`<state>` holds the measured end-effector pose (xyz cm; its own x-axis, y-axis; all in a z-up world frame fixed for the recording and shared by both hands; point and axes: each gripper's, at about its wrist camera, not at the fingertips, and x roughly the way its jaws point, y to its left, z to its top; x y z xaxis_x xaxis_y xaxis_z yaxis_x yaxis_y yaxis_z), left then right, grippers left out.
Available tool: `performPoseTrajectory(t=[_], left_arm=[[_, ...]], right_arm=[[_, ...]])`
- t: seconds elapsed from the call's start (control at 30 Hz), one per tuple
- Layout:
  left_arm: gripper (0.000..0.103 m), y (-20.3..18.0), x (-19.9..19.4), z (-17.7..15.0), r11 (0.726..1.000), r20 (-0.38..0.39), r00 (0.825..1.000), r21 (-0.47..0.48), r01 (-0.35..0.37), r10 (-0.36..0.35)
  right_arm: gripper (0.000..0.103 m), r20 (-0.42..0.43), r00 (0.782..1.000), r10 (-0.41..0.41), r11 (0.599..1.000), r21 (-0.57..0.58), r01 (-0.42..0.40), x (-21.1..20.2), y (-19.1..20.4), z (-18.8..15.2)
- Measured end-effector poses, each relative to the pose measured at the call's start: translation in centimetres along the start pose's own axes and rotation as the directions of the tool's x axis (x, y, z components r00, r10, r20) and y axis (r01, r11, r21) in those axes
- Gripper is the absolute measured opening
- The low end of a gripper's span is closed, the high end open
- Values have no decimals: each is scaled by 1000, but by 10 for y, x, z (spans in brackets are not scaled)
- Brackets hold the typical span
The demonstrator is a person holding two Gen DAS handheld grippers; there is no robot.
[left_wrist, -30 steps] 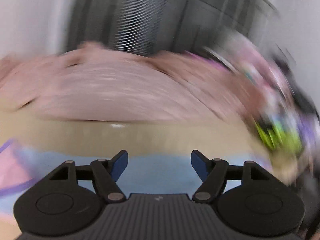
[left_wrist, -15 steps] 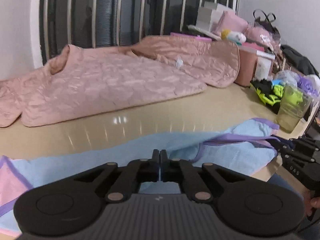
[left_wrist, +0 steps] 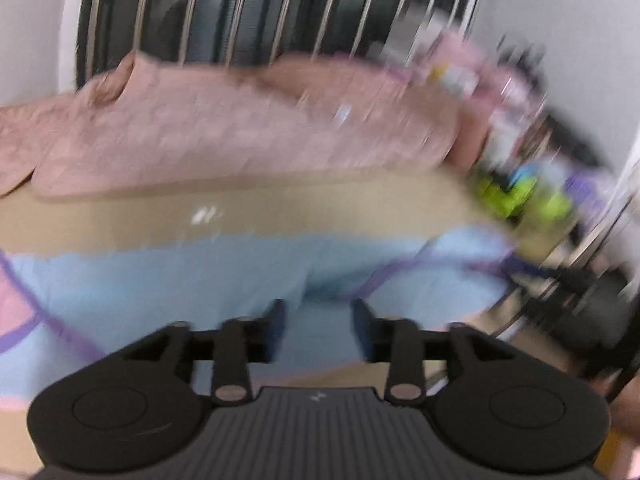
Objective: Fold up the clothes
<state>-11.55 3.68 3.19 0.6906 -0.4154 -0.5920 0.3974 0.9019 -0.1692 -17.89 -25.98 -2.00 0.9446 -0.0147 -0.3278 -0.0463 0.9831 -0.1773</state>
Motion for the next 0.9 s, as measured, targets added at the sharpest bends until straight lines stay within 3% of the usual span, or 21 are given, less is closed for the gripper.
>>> performPoseTrajectory(t=[0.07, 0.1, 0.23, 0.33, 0.43, 0.5, 0.57, 0.67, 0.7, 0.73, 0.8, 0.83, 0.87, 0.9], left_arm=[[60, 5, -8, 6, 999, 42, 999, -17, 30, -29], [60, 7, -11, 9, 999, 56, 998, -22, 36, -35], [60, 19, 5, 6, 999, -11, 999, -12, -47, 47], [60, 37, 12, 0, 994, -44, 995, -60, -96, 94], [60, 66, 5, -4, 980, -23, 992, -156, -126, 124], [64, 90, -9, -3, 959, 39, 993, -268, -96, 110], [68, 118, -21, -2, 920, 96, 986, -380, -93, 139], [66, 156, -24, -1, 845, 58, 961, -493, -207, 269], [63, 167, -25, -1, 819, 45, 952, -522, -237, 304], [61, 174, -23, 0, 814, 44, 950, -529, -240, 309], [42, 186, -16, 2, 813, 34, 953, -532, -238, 301], [37, 190, -12, 4, 816, 27, 956, -529, -234, 292], [16, 194, -9, 5, 817, 21, 958, -528, -232, 286], [2, 195, -5, 5, 811, 20, 955, -533, -241, 297]], right_arm=[[66, 73, 997, 20, 999, -47, -17, -14, 2, 6], [67, 100, 994, 43, 997, -62, -37, -19, 4, 10], [67, 104, 985, 138, 987, -95, -129, -18, 18, 29], [67, 102, 979, 179, 983, -56, -174, -6, 27, 43], [67, 115, 966, 233, 971, 22, -237, 5, 34, 57], [67, 78, 962, 263, 960, 73, -269, 19, 40, 64], [66, 15, 960, 281, 954, 102, -281, 33, 47, 65], [56, -86, 949, 304, 947, 140, -291, 54, 57, 64], [49, -126, 943, 308, 945, 154, -288, 60, 60, 62], [47, -168, 936, 309, 944, 174, -281, 65, 62, 56], [46, -154, 940, 304, 944, 182, -275, 63, 63, 49], [46, -149, 942, 300, 946, 175, -273, 62, 65, 47], [46, -147, 943, 298, 947, 171, -272, 62, 65, 46], [46, -145, 944, 296, 947, 170, -271, 61, 65, 45]])
